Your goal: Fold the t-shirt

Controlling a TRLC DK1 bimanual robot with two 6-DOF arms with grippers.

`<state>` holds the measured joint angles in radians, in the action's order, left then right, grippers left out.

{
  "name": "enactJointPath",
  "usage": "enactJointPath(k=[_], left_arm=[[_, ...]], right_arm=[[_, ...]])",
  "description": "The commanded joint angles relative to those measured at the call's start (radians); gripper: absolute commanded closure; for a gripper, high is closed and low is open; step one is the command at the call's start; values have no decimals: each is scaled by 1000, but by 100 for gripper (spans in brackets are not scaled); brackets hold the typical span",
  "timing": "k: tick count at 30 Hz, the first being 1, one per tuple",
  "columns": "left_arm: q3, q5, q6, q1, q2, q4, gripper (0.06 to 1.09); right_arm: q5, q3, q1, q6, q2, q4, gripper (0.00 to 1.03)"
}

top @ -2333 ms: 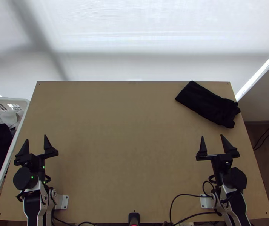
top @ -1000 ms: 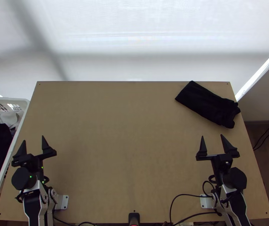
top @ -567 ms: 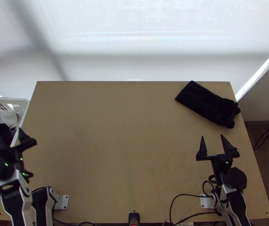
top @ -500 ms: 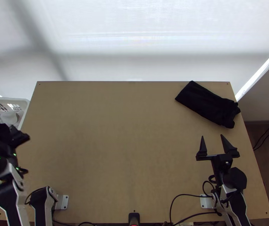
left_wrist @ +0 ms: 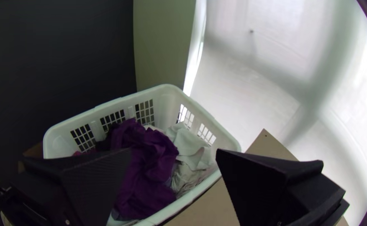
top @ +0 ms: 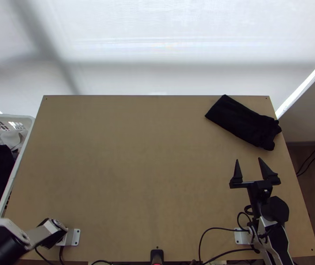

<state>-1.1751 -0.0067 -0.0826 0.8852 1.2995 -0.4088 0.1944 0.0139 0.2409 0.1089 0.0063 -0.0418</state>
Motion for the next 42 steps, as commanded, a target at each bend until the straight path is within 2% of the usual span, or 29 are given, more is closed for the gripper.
enactJointPath(k=[1, 12, 28, 29, 30, 31, 34, 35, 39, 42], left_arm=[[-149, 11, -3, 54, 193, -74, 11], [-443, 10, 27, 100, 656, -134, 11], [-678, 11, 24, 84, 1014, -107, 11], [-684, 11, 24, 83, 1026, -105, 15], [-693, 11, 24, 83, 1040, -101, 26], [-698, 11, 21, 81, 1047, -91, 40], [-696, 10, 15, 81, 1037, -42, 96], [-699, 11, 17, 83, 1023, -38, 105], [-699, 14, 9, 80, 934, -38, 105], [-701, 67, -23, 77, 845, -39, 105]], right_arm=[[2, -11, -5, 14, -8, 11, 3], [2, -11, -5, 14, -6, 11, 3], [2, -11, -5, 14, -6, 11, 3], [2, -11, -5, 14, -6, 11, 3], [2, -11, -5, 14, -8, 11, 3], [2, -11, -5, 14, -8, 11, 3], [2, -11, -5, 14, -8, 11, 3], [2, -11, -5, 14, -6, 11, 3], [2, -11, -5, 14, -6, 11, 3], [2, -11, -5, 14, -8, 11, 3]])
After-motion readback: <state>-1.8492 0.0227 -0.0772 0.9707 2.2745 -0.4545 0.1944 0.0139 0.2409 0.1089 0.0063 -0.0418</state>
